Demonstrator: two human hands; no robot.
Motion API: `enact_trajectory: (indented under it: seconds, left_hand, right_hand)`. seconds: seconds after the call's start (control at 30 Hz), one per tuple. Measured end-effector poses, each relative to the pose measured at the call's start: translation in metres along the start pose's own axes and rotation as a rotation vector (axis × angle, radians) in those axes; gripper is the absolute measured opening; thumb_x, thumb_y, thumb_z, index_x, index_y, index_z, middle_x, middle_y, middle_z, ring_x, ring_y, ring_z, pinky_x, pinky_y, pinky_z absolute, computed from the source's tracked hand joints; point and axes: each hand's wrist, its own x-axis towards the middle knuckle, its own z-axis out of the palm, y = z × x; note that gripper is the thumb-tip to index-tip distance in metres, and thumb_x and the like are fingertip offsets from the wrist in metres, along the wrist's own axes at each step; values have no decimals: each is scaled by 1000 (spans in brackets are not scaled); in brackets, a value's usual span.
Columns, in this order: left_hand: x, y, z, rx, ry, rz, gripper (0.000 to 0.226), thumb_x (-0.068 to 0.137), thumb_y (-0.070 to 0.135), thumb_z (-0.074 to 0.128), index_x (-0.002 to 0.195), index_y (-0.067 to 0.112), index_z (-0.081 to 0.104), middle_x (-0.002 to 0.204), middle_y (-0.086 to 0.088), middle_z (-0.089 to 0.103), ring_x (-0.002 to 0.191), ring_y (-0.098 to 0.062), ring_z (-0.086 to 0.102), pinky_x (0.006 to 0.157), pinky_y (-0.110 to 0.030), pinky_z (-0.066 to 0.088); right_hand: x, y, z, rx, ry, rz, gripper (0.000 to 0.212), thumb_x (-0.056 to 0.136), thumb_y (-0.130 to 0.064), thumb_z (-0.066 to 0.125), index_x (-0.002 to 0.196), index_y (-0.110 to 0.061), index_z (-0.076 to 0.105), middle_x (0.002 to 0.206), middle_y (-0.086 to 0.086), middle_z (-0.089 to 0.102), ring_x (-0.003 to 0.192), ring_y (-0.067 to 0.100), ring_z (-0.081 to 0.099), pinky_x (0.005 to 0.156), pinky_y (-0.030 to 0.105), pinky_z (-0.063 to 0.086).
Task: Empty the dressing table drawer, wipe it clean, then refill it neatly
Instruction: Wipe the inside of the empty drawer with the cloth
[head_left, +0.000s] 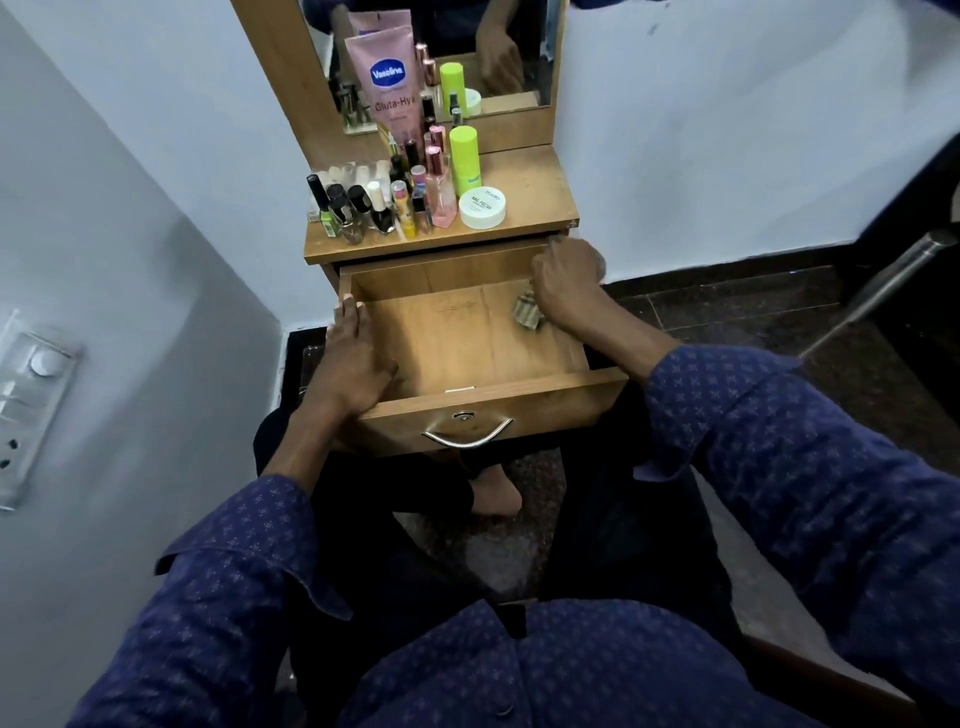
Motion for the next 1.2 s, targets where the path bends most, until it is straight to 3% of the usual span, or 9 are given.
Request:
enact_trajectory:
  seconds: [0.13, 0.3, 0.47, 0.6, 0.8, 0.93, 1.0, 1.07, 1.2]
  left_hand:
    - [1, -1, 2, 22, -7, 13, 95, 105, 30, 60, 166, 2, -8, 173, -14, -22, 161, -29, -18, 132, -44, 0]
    - [2, -3, 0, 31, -32, 22, 101, 104, 33, 63, 165, 3, -10, 172, -12, -24, 160, -28, -20, 131, -44, -1]
    - [3, -3, 1, 30, -19, 23, 101, 103, 33, 64, 165, 2, -10, 173, -14, -22, 161, -29, -19, 131, -44, -1]
    - [6, -6, 5, 26, -8, 19, 102, 103, 33, 64, 165, 3, -10, 172, -14, -23, 160, -30, -20, 131, -44, -2]
    - [8, -7, 7, 30, 15, 38, 101, 103, 33, 64, 165, 1, -9, 173, -16, -21, 161, -32, -18, 131, -45, -2]
    - [9, -7, 7, 28, 20, 43, 99, 104, 32, 63, 164, -2, -8, 172, -20, -20, 161, -35, -17, 132, -46, -2]
    - [8, -7, 7, 24, 7, 37, 99, 104, 32, 63, 164, -2, -8, 172, -20, -20, 160, -34, -18, 131, -45, -3]
    - [7, -6, 6, 21, 4, 39, 99, 104, 32, 62, 164, -2, -9, 172, -20, -20, 160, -34, -18, 131, -45, -3]
    - [6, -6, 4, -7, 3, 32, 98, 105, 32, 61, 165, -1, -9, 172, -19, -20, 161, -33, -17, 131, -44, -2]
  right_hand:
    - [-20, -3, 15, -194, -16, -88, 26, 108, -22, 48, 111, -15, 73, 106, 5, 70, 96, 23, 68, 69, 32, 43]
    - [2, 6, 6, -76, -2, -22, 24, 107, -20, 48, 116, -17, 70, 109, 2, 70, 101, 24, 67, 59, 29, 30]
    - [30, 11, -9, 35, -2, 16, 24, 103, -8, 48, 103, -12, 72, 112, 8, 71, 105, 29, 66, 72, 33, 35]
    - [-1, 15, -10, 4, -3, -4, 28, 106, -15, 44, 113, -7, 70, 114, 13, 68, 106, 32, 65, 73, 34, 39]
    - [-64, 21, -13, -13, -370, -68, 37, 103, -43, 59, 124, -12, 64, 121, 11, 68, 110, 30, 67, 79, 37, 45]
    - [-58, 26, -24, 66, -467, -49, 48, 96, -58, 66, 111, -13, 60, 120, 12, 69, 110, 31, 65, 81, 39, 47]
    - [-50, 19, -22, 109, -392, -11, 48, 97, -54, 66, 116, -10, 62, 119, 13, 68, 111, 32, 65, 81, 38, 45]
    - [-38, 8, -14, 121, -196, 37, 34, 100, -38, 66, 117, -8, 66, 113, 13, 69, 106, 34, 66, 77, 37, 42]
    - [-12, -12, -6, 103, 35, -6, 7, 95, -6, 64, 97, -6, 71, 107, 15, 71, 98, 36, 67, 76, 40, 48]
